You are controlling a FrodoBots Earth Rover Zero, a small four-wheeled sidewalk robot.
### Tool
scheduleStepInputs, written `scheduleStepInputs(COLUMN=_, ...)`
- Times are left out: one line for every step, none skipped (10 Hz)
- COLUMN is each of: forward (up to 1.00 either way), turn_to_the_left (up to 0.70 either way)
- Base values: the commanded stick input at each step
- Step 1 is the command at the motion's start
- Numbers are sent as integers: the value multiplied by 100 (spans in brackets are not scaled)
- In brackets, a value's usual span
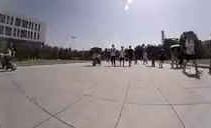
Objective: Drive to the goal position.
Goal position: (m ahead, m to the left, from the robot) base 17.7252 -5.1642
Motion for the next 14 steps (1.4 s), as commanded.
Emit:
scheduleStepInputs(forward=100, turn_to_the_left=0)
scheduleStepInputs(forward=100, turn_to_the_left=0)
scheduleStepInputs(forward=100, turn_to_the_left=0)
scheduleStepInputs(forward=100, turn_to_the_left=0)
scheduleStepInputs(forward=100, turn_to_the_left=0)
scheduleStepInputs(forward=100, turn_to_the_left=0)
scheduleStepInputs(forward=100, turn_to_the_left=0)
scheduleStepInputs(forward=100, turn_to_the_left=0)
scheduleStepInputs(forward=100, turn_to_the_left=0)
scheduleStepInputs(forward=100, turn_to_the_left=0)
scheduleStepInputs(forward=100, turn_to_the_left=0)
scheduleStepInputs(forward=100, turn_to_the_left=0)
scheduleStepInputs(forward=100, turn_to_the_left=0)
scheduleStepInputs(forward=100, turn_to_the_left=0)
